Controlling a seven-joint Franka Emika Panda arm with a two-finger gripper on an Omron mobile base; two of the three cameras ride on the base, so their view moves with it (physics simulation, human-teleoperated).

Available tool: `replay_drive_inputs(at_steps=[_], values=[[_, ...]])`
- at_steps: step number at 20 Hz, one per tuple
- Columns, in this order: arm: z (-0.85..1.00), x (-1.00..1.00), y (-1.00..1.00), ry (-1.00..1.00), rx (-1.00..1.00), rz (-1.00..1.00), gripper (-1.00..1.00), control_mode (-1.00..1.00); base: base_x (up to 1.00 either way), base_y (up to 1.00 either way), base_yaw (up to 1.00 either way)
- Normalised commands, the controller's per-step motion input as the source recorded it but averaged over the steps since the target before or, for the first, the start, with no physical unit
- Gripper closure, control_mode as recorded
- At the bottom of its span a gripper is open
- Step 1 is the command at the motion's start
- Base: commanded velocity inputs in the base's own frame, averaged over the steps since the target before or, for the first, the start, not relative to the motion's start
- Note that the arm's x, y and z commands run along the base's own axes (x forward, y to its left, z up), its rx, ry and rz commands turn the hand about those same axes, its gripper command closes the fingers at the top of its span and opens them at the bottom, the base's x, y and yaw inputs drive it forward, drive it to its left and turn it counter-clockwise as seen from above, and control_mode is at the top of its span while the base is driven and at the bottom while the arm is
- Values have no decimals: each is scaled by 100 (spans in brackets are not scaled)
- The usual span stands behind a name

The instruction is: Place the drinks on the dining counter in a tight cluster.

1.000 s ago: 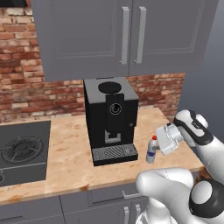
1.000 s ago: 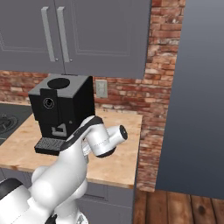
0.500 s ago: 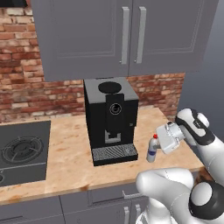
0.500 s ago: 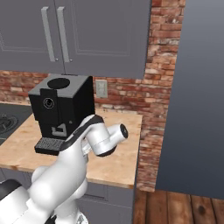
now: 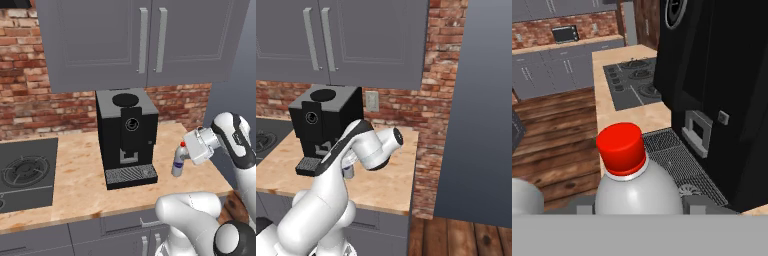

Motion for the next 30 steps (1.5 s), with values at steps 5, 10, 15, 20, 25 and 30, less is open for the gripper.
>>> replay_drive_inputs(at_steps=[5,10,15,20,25,30], values=[[91,-27,0,0,0,0,100,-100,0,0,0],[61,-46,0,-3,0,0,100,-100,0,0,0],[43,-53,0,-7,0,0,100,-100,0,0,0],[6,-13,0,-3,0,0,100,-100,0,0,0],[0,0,0,0,0,0,100,-100,0,0,0],[0,-3,0,0,0,0,100,100,-26,0,0]])
